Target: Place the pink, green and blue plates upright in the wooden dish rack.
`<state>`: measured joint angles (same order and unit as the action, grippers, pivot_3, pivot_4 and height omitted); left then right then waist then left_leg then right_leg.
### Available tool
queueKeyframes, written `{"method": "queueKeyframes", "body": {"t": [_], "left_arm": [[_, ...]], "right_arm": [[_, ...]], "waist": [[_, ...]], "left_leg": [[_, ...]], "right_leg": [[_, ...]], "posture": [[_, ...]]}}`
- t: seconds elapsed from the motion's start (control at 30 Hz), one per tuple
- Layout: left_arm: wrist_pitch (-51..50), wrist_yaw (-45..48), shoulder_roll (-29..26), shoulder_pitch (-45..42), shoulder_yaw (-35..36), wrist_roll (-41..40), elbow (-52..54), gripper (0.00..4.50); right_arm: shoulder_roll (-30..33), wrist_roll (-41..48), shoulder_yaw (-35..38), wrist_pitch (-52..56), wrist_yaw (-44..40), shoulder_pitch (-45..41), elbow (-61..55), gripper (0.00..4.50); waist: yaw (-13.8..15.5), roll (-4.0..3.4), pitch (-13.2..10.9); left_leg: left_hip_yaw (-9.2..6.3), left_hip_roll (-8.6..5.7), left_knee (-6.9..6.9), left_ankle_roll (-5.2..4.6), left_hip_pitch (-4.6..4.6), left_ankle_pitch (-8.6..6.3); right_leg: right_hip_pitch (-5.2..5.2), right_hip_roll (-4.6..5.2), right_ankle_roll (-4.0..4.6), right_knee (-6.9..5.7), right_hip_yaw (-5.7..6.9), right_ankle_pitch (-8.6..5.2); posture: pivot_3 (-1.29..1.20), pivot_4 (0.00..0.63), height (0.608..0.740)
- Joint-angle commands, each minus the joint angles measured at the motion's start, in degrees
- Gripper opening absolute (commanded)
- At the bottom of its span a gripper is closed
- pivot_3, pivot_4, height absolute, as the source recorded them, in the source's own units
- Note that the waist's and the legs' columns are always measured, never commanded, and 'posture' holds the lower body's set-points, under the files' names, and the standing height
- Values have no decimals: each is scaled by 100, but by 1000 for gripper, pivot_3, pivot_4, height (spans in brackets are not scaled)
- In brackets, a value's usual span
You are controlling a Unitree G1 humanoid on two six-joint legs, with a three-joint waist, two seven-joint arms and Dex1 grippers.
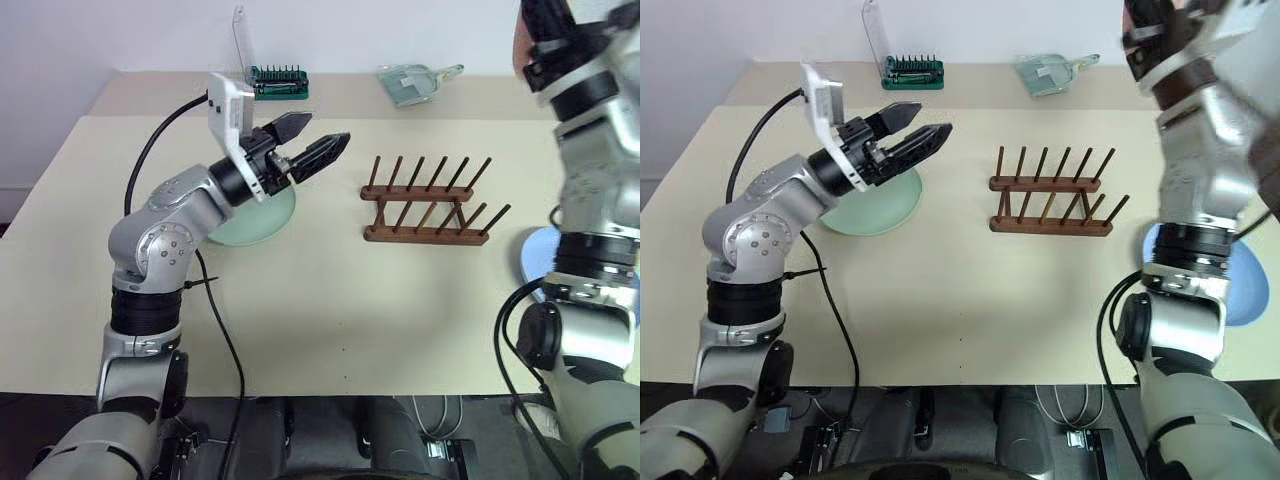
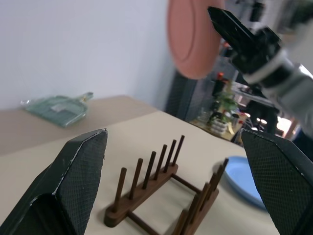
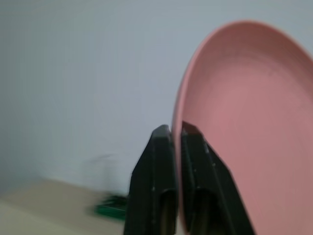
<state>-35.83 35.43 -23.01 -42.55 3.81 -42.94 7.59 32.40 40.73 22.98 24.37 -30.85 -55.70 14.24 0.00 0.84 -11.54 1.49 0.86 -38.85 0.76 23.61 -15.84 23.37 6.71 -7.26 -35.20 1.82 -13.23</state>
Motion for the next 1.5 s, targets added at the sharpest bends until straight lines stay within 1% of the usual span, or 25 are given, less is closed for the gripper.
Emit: {"method": "queueKeyframes", "body": {"t": [0.03, 0.13, 0.23, 0.4, 0.47, 0.6, 0.73, 1.0, 1.13, 1.27, 1.37, 1.4, 1.43, 1.47, 1.5], "left_arm": [[403, 636, -151, -34, 191, 31, -141, 4464], [469, 842, -218, -14, 264, 20, -283, 4464], [549, 1010, -247, -29, 302, 76, -462, 4464], [490, 1279, -296, -98, 330, 60, -602, 4464], [467, 1426, -336, -98, 326, 36, -606, 4464], [882, 1929, -506, 68, 256, 250, -430, 4464], [759, 1992, -557, 41, 307, 210, -567, 4464], [717, 1946, -534, 42, 297, 214, -526, 4464], [686, 1930, -540, 32, 307, 201, -529, 4464], [632, 1907, -531, -9, 329, 191, -562, 4464], [630, 1896, -528, 2, 319, 212, -551, 4464], [653, 1896, -533, 11, 310, 238, -545, 4464], [660, 1900, -540, 18, 303, 250, -537, 4500], [648, 1893, -540, 23, 308, 243, -531, 4500], [637, 1879, -535, 26, 319, 232, -529, 4500]], "right_arm": [[407, 1627, 822, 1586, 118, -20, -557, 0], [525, 2282, 1305, 2152, 753, -79, -518, 0], [820, 3037, 1728, 2912, 1010, 122, -376, 0], [1153, 4026, 2244, 3748, 1351, 515, 11, 0], [1235, 4277, 2336, 4013, 1412, 804, 53, 0], [1343, 4521, 2429, 4142, 1461, 1207, 88, 0], [1413, 4592, 2460, 4186, 1418, 1526, 214, 0], [1515, 4274, 2313, 4042, 994, 1947, 239, 0], [1493, 3791, 2098, 3788, 628, 2204, 72, 0], [1358, 2983, 1614, 3126, 423, 2490, -634, 0], [1298, 2751, 1402, 2932, 177, 2621, -849, 0], [1263, 2831, 1411, 2989, 134, 2615, -820, 0], [1231, 2935, 1442, 3066, 137, 2584, -763, 676], [1223, 2912, 1438, 3054, 129, 2562, -724, 1002], [1225, 2882, 1429, 3047, 112, 2546, -700, 1449]], "waist": [[30, 0, 0], [50, -3, 0], [65, -3, 0], [66, -2, 1], [64, -2, 1], [55, -4, 2], [59, -7, 3], [64, -7, 3], [66, -7, 4], [63, -7, 3], [65, -7, 3], [65, -7, 3], [63, -7, 3], [62, -7, 4], [62, -7, 3]], "left_leg": [[0, 0, 0, -3, 0, -1], [1, 1, 1, -4, 0, -2], [3, 0, -1, -5, 0, -3], [6, 0, -3, -13, 4, -7], [6, 1, -4, -14, 4, -7], [6, 1, -3, -14, 4, -8], [7, 1, -4, -14, 3, -8], [6, 1, -5, -15, 4, -8], [6, 1, -5, -16, 4, -9], [6, 1, -6, -15, 4, -8], [5, 1, -7, -15, 4, -8], [5, 1, -8, -15, 4, -8], [5, 1, -8, -15, 4, -8], [5, 1, -8, -15, 4, -8], [4, 1, -8, -15, 4, -8]], "right_leg": [[1, 0, 0, 0, 0, 0], [6, -1, 0, -5, 0, 0], [6, 0, 0, -6, -2, 0], [5, 0, 0, -3, -3, 1], [6, 0, 0, -4, -3, 1], [8, -1, -1, -5, -4, 1], [8, -1, -1, -6, -6, 1], [8, -1, -1, -5, -6, 1], [7, -1, -2, -4, -5, 1], [8, -1, -2, -6, -6, 0], [8, -1, -3, -5, -6, 0], [8, -1, -3, -5, -6, 0], [7, -1, -3, -5, -6, 0], [7, -1, -3, -5, -5, 0], [7, -1, -2, -6, -5, 0]], "posture": [[0, 150, 740], [0, 150, 740], [0, 150, 740], [0, 150, 740], [0, 150, 740], [0, 150, 740], [0, 150, 740], [0, 150, 740], [0, 150, 740], [0, 150, 740], [0, 150, 740], [0, 150, 740], [0, 150, 740], [0, 150, 740], [0, 150, 740]]}}
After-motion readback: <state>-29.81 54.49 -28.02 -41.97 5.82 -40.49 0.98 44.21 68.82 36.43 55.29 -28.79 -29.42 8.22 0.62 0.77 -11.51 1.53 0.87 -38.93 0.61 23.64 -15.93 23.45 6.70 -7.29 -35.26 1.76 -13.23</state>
